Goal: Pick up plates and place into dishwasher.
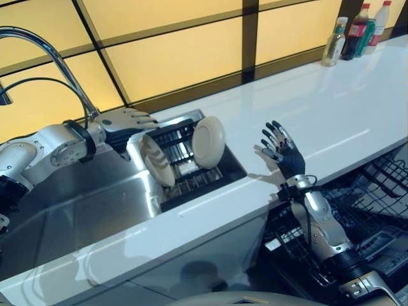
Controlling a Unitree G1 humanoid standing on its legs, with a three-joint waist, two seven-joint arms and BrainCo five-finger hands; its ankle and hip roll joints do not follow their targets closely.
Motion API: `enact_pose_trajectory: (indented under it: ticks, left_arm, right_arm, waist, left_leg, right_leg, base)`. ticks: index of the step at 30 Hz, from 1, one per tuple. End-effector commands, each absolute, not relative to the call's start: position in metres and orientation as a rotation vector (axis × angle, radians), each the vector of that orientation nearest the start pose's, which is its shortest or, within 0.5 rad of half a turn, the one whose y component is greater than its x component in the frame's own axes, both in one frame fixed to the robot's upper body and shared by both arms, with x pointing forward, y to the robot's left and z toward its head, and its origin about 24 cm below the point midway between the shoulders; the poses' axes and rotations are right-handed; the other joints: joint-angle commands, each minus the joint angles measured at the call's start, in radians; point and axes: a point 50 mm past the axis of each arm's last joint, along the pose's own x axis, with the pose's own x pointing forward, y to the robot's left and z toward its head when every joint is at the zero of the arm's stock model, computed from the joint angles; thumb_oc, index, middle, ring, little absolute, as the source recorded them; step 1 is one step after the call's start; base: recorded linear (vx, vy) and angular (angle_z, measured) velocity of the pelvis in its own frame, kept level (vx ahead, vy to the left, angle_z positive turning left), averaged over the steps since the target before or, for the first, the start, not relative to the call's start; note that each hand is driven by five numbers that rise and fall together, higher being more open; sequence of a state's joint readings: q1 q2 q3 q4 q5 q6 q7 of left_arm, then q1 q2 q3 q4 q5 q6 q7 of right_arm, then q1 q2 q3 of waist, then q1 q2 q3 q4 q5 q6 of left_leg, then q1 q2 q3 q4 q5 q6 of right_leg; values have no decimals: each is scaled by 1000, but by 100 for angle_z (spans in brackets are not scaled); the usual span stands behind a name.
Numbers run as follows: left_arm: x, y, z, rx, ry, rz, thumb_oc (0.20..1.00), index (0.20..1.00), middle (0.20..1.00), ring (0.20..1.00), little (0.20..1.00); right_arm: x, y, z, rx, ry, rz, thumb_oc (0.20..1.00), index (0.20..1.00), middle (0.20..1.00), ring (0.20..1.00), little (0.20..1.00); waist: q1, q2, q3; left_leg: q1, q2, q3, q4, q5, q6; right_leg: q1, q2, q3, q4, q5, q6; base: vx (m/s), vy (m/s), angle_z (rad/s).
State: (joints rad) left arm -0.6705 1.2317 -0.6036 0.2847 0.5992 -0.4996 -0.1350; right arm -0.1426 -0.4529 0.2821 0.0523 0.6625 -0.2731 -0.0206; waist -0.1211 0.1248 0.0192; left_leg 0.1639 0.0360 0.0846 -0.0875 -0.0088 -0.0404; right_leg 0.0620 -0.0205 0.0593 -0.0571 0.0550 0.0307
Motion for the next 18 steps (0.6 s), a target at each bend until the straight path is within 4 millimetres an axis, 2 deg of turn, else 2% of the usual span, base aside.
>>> enact_pose_trajectory:
  ticks: [1,5,8,13,18]
  left_arm:
    - [314,274,201,1938,-278,-484,1000,1000,1000,1000,1000]
    - [315,277,189,1968,-220,-507,1000,1000,1000,1000,1000]
    - [317,287,181,2036,-202,-448,1000,1000,1000,1000,1000]
    - [314,297,166,2108,-212,-426,1000,1000,1000,1000,1000]
    - [313,297,157,2124,-261,-394,1000,1000,1000,1000,1000]
  right_arm:
    - [272,-178,107,237,-334,225,1000,1000,1000,1000,1000]
    - [274,-178,107,239,-342,218,1000,1000,1000,1000,1000]
    - [274,-178,109,242,-350,221,1000,1000,1000,1000,1000]
    - [271,-180,110,239,-356,215,1000,1000,1000,1000,1000]
    - [272,-182,110,245,-360,200,1000,1000,1000,1000,1000]
  waist:
    - [0,-53,-15]
    - [1,-56,-15]
    - [-3,-58,-13]
    - [-14,-60,-10]
    - [-16,-64,-7]
  left_leg:
    - [-82,-52,0,14,-22,65]
    - [-86,-51,2,12,-20,65]
    - [-87,-52,6,11,-20,68]
    - [-86,-52,18,10,-19,69]
    - [-84,-52,22,9,-18,71]
  right_leg:
    - [-52,-50,-13,92,-46,97]
    - [-55,-51,-21,91,-44,96]
    - [-58,-51,-20,92,-44,97]
    - [-63,-50,-12,93,-41,99]
    - [-63,-48,-9,92,-39,99]
  base:
    - [0,0,0]
    - [0,0,0]
    - [0,0,0]
    - [1,-1,-1]
    - [7,-8,-5]
